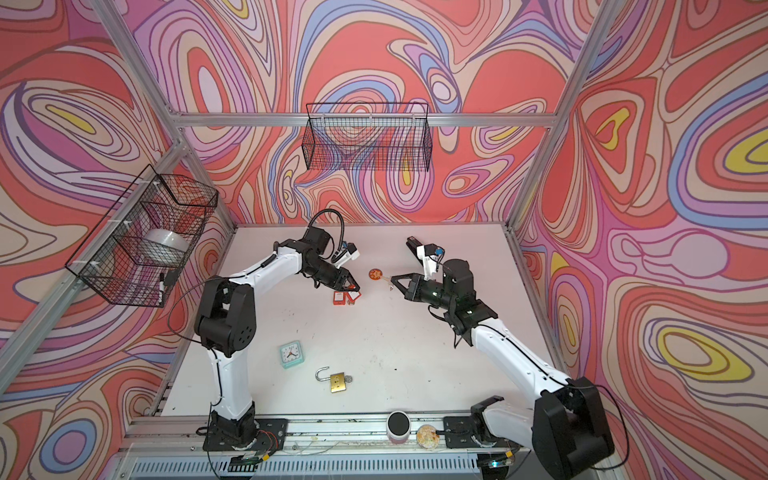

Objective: Lock with the key

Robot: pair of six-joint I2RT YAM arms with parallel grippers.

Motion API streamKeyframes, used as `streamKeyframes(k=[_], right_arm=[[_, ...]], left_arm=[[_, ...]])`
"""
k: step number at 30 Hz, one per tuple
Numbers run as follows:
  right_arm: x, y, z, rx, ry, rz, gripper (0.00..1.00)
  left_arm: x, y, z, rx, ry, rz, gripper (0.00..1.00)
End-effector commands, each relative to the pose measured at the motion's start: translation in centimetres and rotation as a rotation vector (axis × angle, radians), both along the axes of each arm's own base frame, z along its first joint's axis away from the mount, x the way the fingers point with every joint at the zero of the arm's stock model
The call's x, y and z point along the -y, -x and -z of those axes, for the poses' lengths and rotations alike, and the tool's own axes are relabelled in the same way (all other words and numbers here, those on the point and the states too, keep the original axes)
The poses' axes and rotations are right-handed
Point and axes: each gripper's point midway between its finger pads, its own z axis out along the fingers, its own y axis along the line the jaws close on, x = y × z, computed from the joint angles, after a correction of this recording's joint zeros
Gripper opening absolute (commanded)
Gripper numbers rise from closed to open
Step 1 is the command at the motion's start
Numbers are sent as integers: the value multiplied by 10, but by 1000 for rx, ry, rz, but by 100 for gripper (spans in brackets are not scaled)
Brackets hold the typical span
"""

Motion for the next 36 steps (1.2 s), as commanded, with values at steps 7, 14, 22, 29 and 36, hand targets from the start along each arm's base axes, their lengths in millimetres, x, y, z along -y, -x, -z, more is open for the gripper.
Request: streamKeyframes(k=[7, 14, 22, 29, 36], right_arm=[[12, 9, -5, 44, 51, 30, 0], [13, 12, 0, 35, 56, 25, 0], [14, 13, 2, 33, 82, 27, 0], [15, 12, 3, 31, 100, 29, 0], [17, 12, 3, 31, 119, 34, 0]], left_arm=[[24, 2, 31, -52, -71, 100, 0], [31, 1, 54, -55, -100, 134, 0], [29, -3, 65, -38, -137, 158, 0], [25, -4, 74, -32, -191, 172, 9], [23, -7, 80, -39, -229, 175, 24]])
